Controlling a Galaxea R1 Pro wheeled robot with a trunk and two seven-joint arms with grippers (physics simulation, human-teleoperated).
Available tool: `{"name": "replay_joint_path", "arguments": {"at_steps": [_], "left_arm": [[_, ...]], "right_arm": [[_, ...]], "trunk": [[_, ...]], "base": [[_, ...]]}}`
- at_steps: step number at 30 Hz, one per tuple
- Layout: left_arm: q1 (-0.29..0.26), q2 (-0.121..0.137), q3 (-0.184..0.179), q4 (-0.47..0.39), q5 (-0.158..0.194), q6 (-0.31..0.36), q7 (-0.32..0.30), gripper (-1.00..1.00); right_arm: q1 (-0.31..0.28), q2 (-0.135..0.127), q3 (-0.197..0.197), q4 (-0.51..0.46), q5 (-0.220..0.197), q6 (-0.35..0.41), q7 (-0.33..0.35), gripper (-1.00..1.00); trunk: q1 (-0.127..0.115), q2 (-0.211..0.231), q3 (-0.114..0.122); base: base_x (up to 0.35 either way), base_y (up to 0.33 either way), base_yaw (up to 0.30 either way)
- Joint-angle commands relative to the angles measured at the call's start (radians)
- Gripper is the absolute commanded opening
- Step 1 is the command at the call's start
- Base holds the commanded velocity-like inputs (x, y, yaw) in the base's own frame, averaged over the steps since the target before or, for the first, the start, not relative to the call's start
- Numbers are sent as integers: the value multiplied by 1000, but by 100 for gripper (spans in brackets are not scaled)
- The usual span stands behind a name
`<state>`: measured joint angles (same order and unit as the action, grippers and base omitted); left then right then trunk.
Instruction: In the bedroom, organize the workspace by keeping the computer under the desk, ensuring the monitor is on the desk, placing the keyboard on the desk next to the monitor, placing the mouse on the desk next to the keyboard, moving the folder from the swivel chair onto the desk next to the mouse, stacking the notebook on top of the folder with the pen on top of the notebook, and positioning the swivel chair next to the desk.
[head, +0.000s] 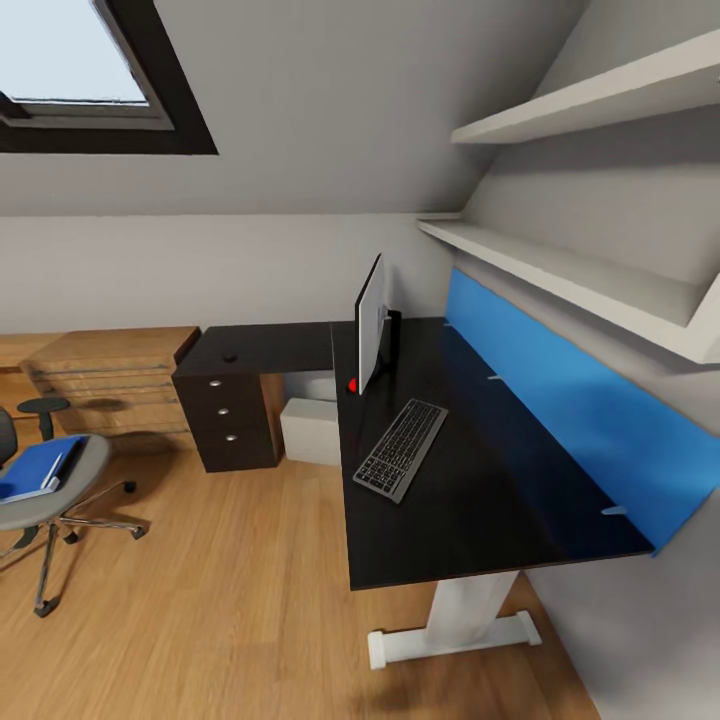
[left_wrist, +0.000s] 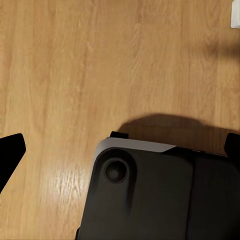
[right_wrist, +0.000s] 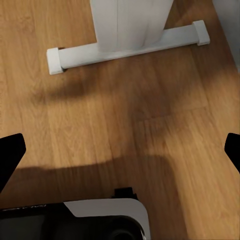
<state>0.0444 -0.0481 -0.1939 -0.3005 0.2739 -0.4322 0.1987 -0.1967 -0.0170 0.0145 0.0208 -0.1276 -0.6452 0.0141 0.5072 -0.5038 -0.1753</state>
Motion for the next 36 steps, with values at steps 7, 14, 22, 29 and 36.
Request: {"name": "replay_joint_path", "arguments": {"at_steps": [7, 14, 22, 29, 36], "left_arm": [[0, 1, -9, -2, 8, -2, 5, 100], [0, 3, -9, -2, 8, -1, 8, 100], [0, 4, -8, -2, 8, 56, 10, 100], [0, 5, -6, -4, 10, 74, 10, 100], [0, 6, -6, -8, 10, 66, 8, 100]], "right_arm": [[-1, 0, 2, 2, -6, -5, 1, 100], [-1, -8, 2, -2, -10, -6, -3, 100], [-1, -8, -13, -345, -22, -5, -96, 100], [-1, -17, -44, -776, -21, 245, -202, 100], [-50, -16, -58, -1057, -24, 662, -214, 100]], "trunk": [[-26, 48, 21], [-53, 97, 42], [-57, 104, 46], [-57, 104, 46], [-57, 104, 46]], "base": [[0, 0, 0], [0, 0, 0], [0, 0, 0], [0, 0, 0], [0, 0, 0]]}}
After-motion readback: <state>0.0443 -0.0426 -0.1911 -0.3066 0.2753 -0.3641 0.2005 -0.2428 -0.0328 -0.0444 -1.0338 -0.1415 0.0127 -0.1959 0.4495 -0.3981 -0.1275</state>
